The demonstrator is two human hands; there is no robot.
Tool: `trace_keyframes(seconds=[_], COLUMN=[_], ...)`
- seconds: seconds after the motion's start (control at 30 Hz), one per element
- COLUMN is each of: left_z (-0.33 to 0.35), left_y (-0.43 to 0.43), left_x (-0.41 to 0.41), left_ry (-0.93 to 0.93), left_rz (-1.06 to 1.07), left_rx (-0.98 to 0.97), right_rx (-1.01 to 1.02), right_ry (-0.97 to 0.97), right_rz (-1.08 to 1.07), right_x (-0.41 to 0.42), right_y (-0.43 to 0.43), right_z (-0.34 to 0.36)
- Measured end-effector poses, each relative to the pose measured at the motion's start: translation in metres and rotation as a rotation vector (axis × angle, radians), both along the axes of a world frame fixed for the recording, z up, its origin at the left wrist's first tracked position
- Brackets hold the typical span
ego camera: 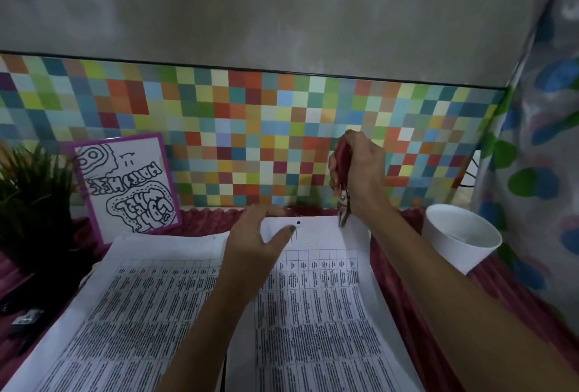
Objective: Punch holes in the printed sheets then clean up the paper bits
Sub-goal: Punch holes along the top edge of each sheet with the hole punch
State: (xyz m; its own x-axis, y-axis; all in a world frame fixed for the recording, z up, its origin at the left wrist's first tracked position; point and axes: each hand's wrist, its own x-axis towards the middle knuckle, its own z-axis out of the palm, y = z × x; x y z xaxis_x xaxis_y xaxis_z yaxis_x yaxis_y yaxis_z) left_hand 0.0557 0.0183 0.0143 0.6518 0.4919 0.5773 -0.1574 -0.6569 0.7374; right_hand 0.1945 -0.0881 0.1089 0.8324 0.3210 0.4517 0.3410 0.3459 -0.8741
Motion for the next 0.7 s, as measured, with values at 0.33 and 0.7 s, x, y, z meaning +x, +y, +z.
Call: trace_keyframes(seconds=[0.33,0.7], left_z=[0.051,0.019], left_y=[-0.044,-0.028], left_x=[0.035,0.045], left_ry=[0.370,0.129], left_rz=[0.058,-0.154], left_rx=[0.727,0.361], right_rx=[-0.011,0.024], right_ry=[-0.069,0.029], right_rz=[-0.032,0.047], right_x=[-0.001,-0.001], right_y=[0.005,0.003], right_z=[-0.001,0.000])
